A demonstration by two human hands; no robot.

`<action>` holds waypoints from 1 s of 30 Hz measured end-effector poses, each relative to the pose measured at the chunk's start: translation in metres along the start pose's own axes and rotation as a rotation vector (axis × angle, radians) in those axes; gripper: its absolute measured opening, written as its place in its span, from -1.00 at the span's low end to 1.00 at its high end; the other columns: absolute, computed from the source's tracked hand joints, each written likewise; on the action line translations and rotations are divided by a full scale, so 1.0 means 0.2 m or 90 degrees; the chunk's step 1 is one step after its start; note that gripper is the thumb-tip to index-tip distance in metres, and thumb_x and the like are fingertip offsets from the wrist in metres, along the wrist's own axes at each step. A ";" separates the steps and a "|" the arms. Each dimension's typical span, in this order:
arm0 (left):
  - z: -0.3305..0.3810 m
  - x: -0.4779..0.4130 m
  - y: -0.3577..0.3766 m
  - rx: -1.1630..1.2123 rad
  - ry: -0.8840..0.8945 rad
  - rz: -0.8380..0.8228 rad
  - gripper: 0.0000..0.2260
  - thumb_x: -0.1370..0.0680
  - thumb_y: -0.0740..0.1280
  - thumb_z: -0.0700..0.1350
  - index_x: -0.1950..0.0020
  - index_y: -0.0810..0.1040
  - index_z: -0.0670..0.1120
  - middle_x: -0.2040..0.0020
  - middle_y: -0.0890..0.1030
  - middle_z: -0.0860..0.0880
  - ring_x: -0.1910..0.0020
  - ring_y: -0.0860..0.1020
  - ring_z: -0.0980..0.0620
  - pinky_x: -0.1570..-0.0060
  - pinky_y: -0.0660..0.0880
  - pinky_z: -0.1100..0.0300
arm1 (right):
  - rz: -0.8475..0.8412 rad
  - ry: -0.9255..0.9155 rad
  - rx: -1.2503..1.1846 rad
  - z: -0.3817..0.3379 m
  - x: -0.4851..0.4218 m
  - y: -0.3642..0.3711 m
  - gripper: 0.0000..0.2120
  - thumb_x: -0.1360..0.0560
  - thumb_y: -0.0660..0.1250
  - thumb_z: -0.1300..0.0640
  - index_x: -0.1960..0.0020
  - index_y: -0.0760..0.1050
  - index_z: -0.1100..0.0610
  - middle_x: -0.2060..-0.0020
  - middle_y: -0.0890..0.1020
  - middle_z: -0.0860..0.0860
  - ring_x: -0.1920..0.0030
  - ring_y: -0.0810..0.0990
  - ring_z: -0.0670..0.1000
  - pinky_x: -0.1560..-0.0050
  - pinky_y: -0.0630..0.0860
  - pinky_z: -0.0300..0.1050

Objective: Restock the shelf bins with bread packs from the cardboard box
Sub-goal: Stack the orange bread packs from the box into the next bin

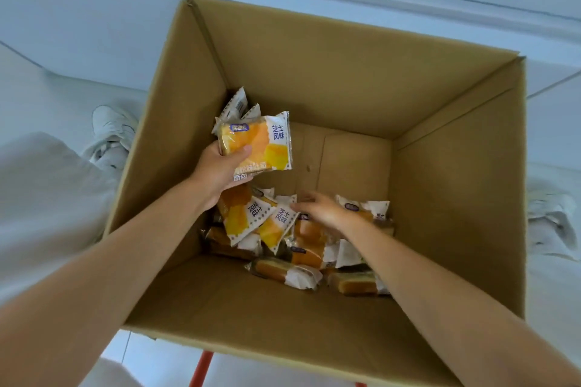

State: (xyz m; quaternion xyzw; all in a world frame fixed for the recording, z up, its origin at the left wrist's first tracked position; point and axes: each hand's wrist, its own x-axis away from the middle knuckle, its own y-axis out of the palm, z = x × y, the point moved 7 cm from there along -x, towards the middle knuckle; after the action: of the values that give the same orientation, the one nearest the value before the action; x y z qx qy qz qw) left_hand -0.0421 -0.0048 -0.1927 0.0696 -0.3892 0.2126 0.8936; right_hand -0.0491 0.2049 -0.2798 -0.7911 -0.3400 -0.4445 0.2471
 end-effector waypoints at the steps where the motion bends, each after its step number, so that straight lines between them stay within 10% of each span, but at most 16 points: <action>1: 0.00 -0.01 -0.01 -0.005 0.007 0.004 -0.80 -0.59 0.35 -0.13 -0.20 0.50 -0.01 -0.17 0.63 -0.09 -0.11 0.62 -0.05 0.04 0.60 0.08 | 0.007 0.014 0.000 0.02 -0.04 0.04 -0.42 -0.51 0.40 0.01 -0.45 0.34 0.14 -0.37 0.46 0.09 -0.32 0.47 0.10 -0.32 0.42 0.01; 6: 0.00 -0.02 0.00 -0.032 0.042 0.004 -0.72 -0.60 0.34 -0.15 -0.30 0.46 -0.03 -0.18 0.62 -0.07 -0.14 0.61 -0.05 0.03 0.60 0.08 | 0.069 -0.004 -0.062 0.02 -0.09 0.05 -0.77 -0.52 0.38 0.19 -0.17 0.54 0.15 -0.19 0.59 0.13 -0.14 0.59 0.09 -0.21 0.52 0.03; 14: 0.19 0.09 0.11 -0.045 0.163 0.029 -0.83 -0.61 0.32 -0.18 -0.16 0.50 0.02 -0.02 0.64 0.02 -0.09 0.62 -0.02 -0.06 0.59 0.03 | 0.286 -0.384 0.223 -0.48 0.58 -0.56 -0.90 -0.55 0.27 0.29 0.07 0.54 0.15 0.19 0.57 -0.03 0.19 0.53 -0.07 0.22 0.41 -0.18; 19: 0.34 0.35 0.30 -0.086 0.141 -0.168 -0.85 -0.59 0.26 0.13 -0.06 0.55 0.13 -0.10 0.67 0.02 -0.14 0.62 -0.02 -0.16 0.56 -0.09 | 0.271 -0.390 -0.031 -0.66 0.92 -0.70 -0.90 -0.60 0.24 0.26 0.03 0.51 0.11 0.18 0.63 0.03 0.17 0.62 -0.05 0.13 0.56 -0.15; 22: 0.40 0.54 0.42 -0.169 0.138 -0.283 -0.72 -0.54 0.32 0.18 -0.08 0.56 0.01 0.24 0.69 0.08 0.25 0.65 0.14 0.18 0.54 0.16 | 0.262 -0.400 -0.165 -0.71 1.02 -0.63 -0.91 -0.59 0.26 0.25 -0.02 0.52 0.11 0.12 0.63 0.07 0.08 0.62 0.04 0.06 0.57 -0.05; 24: 0.46 0.63 0.43 -0.172 0.161 -0.321 -0.48 -0.33 0.52 0.25 -0.11 0.59 -0.06 0.27 0.68 -0.01 0.29 0.63 0.06 0.15 0.47 0.13 | 0.272 -0.416 -0.210 -0.72 1.08 -0.60 -0.79 -0.57 0.32 0.15 -0.20 0.48 0.10 -0.04 0.61 0.08 -0.05 0.61 0.06 -0.05 0.57 0.00; 27: 0.58 0.70 0.40 -0.113 0.176 -0.329 -0.43 -0.27 0.57 0.22 -0.17 0.62 -0.04 -0.08 0.69 -0.14 -0.17 0.60 -0.21 -0.26 0.31 -0.01 | 0.252 -0.404 -0.184 -0.75 1.22 -0.58 -0.17 -0.32 0.54 -0.16 -0.47 0.26 0.03 -0.25 0.55 -0.02 -0.20 0.58 -0.01 -0.23 0.53 0.00; 30: 0.78 0.79 0.42 -0.141 0.248 -0.306 -0.47 -0.29 0.53 0.27 -0.15 0.64 0.01 -0.07 0.66 -0.27 0.01 0.60 -0.11 -0.26 0.44 -0.05 | 0.161 -0.403 -0.133 -0.83 1.33 -0.56 -0.34 -0.36 0.55 0.07 -0.38 0.36 0.05 -0.20 0.62 0.02 -0.15 0.63 0.00 -0.21 0.54 -0.03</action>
State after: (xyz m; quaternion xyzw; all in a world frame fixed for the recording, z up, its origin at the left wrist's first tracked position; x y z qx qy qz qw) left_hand -0.0863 0.0773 0.0250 0.0198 -0.2045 -0.0389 0.9779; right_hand -0.1238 0.2478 0.0424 -0.9464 -0.2522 -0.1753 0.1002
